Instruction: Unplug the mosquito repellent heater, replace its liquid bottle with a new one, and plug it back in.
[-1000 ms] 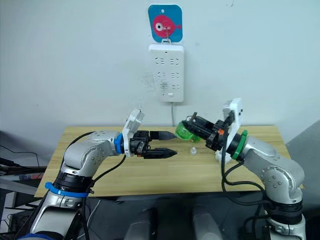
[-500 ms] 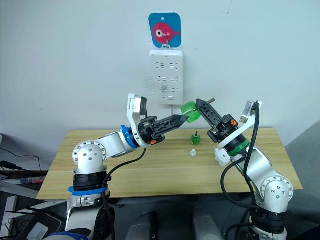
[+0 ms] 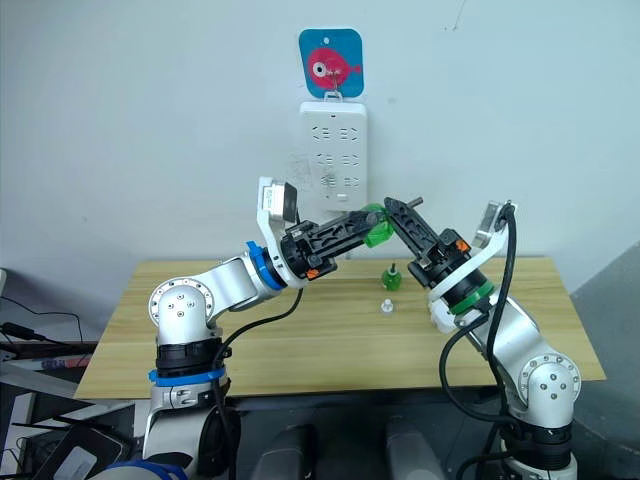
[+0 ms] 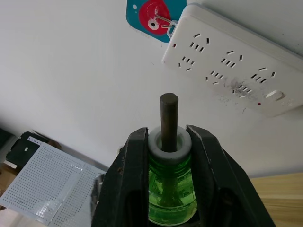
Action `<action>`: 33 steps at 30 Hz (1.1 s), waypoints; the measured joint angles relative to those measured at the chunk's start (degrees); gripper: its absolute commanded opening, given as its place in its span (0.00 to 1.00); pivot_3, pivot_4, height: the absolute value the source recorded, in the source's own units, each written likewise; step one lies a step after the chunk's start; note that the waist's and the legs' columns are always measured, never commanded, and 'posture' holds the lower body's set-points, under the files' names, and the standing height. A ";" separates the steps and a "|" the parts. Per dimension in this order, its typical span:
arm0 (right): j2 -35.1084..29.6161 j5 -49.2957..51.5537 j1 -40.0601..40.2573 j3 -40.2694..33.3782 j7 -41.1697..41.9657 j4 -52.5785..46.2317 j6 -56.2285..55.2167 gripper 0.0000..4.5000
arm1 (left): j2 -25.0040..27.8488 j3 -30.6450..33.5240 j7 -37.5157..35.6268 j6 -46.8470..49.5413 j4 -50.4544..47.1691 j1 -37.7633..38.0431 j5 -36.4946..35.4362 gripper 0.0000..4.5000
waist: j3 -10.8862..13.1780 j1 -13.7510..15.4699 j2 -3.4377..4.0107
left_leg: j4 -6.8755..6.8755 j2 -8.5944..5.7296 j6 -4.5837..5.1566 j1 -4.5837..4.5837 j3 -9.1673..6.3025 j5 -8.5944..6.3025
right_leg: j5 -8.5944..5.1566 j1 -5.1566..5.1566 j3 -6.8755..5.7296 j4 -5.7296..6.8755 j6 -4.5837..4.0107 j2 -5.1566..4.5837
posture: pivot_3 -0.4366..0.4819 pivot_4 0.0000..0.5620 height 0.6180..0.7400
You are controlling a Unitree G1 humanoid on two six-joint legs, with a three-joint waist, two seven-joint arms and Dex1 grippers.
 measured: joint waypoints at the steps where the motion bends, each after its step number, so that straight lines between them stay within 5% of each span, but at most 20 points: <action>1: -0.18 0.09 0.00 0.35 -0.03 -0.19 -0.25 0.18 | 0.26 -0.03 -0.03 0.02 0.11 0.02 -0.08 0.56 | 0.00 0.00 0.00 | 0.00 0.00 0.00 0.00 0.00 0.00 | 0.00 0.00 0.00 0.00 0.00 0.00 | 0.34 0.25 1.00; 10: -2.05 1.10 0.24 1.55 0.08 -0.86 -1.56 0.18 | 0.98 -0.47 -0.42 -0.09 0.12 0.44 -1.62 0.51 | -0.01 0.02 0.00 | 0.00 0.00 0.00 0.00 0.00 0.00 | 0.00 0.01 0.01 -0.01 0.00 0.00 | 0.34 0.26 1.00; 15: -4.50 1.06 1.10 1.64 0.29 -1.02 -1.79 0.56 | 1.44 -0.95 -0.34 -0.14 0.09 1.47 -1.92 0.51 | -0.01 0.07 0.00 | 0.00 -0.01 0.00 0.00 0.01 0.00 | 0.00 0.01 0.02 -0.02 0.01 0.00 | 0.35 0.27 1.00; 19: -13.74 -1.52 3.29 -1.18 1.99 1.16 0.25 0.88 | 4.52 -1.08 -0.82 -0.17 -0.20 2.38 -1.59 0.51 | -0.01 0.14 0.00 | 0.00 -0.02 0.01 0.01 0.03 0.00 | -0.01 0.03 0.04 -0.05 0.01 -0.01 | 0.35 0.30 1.00; 21: -21.66 -7.57 4.29 -2.53 5.17 4.05 2.70 1.00 | 7.17 -1.48 -1.38 -0.38 -0.38 3.16 -0.10 0.51 | 0.00 0.16 0.01 | -0.01 -0.04 0.02 0.07 0.08 -0.01 | -0.03 0.06 0.10 -0.06 0.05 -0.01 | 0.35 0.32 1.00; 28: -44.74 -42.58 5.23 9.81 18.00 7.85 8.08 1.00 | 15.76 -7.37 -9.21 -7.37 -2.58 7.38 12.62 0.51 | 0.06 0.35 0.07 | -0.12 0.01 0.02 0.31 0.29 -0.02 | -0.19 0.13 0.29 -0.18 0.27 0.04 | 0.36 0.38 1.00; 33: -46.48 -58.65 -1.83 21.86 20.66 10.37 18.12 1.00 | 19.03 -12.03 -16.11 -14.67 -3.29 10.89 21.38 0.51 | 0.35 0.30 0.06 | -0.14 0.06 0.03 0.38 0.50 -0.03 | -0.21 0.12 0.53 -0.20 0.26 0.03 | 0.37 0.44 1.00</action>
